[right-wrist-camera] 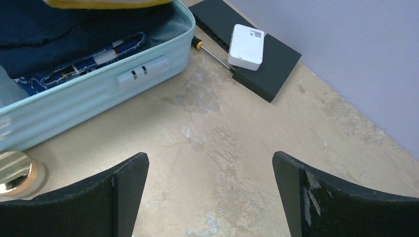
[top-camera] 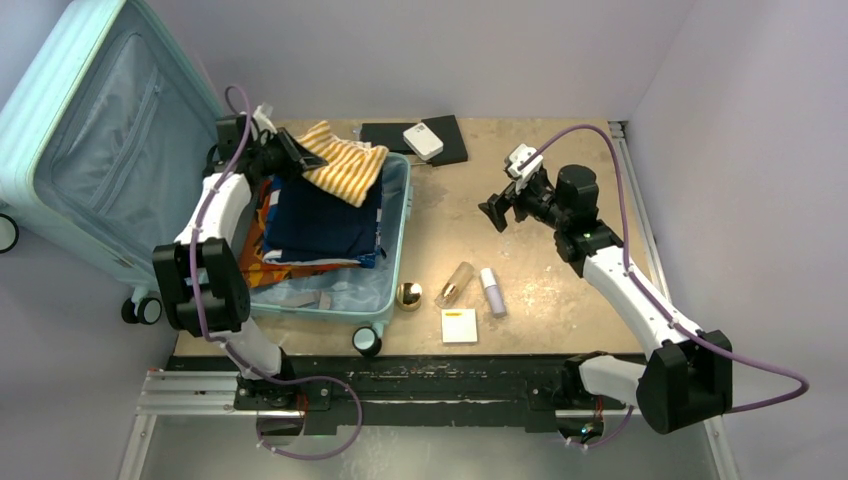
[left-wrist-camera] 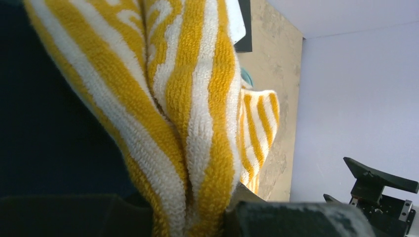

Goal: Pack the luggage
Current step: Place the clothes in the luggage.

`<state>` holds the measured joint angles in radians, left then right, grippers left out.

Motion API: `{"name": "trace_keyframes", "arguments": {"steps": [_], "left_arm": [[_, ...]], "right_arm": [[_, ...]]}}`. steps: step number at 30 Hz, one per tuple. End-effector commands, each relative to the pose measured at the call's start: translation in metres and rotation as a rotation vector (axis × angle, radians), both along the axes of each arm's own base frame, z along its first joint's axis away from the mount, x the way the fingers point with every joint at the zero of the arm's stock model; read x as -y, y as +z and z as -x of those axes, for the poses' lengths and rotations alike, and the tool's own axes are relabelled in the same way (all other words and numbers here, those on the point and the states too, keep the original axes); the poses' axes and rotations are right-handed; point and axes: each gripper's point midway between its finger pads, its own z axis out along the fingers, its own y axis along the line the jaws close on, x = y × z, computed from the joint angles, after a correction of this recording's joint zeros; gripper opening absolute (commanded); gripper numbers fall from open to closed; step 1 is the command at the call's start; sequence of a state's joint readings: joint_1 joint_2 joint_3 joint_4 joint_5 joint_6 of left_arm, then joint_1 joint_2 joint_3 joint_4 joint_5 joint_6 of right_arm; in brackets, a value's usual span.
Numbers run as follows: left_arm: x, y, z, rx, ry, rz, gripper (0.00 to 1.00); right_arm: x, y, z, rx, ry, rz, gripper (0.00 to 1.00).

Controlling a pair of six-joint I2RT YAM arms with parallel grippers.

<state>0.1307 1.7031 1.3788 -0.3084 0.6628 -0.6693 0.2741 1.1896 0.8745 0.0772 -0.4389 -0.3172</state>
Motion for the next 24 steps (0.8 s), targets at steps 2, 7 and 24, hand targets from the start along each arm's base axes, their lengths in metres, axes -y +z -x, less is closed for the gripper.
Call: {"name": "trace_keyframes", "arguments": {"steps": [2, 7, 24], "left_arm": [[-0.029, 0.0, 0.027, -0.026, 0.071, -0.01, 0.0], [-0.034, -0.02, 0.059, -0.062, 0.116, -0.04, 0.0], [-0.051, 0.048, 0.081, 0.048, 0.166, -0.21, 0.82]], "right_arm": [[0.004, 0.017, -0.002, 0.075, -0.017, -0.005, 0.99], [0.007, 0.02, -0.004, 0.093, -0.035, -0.002, 0.99], [0.008, 0.018, -0.004, 0.098, -0.038, 0.006, 0.99]]}}
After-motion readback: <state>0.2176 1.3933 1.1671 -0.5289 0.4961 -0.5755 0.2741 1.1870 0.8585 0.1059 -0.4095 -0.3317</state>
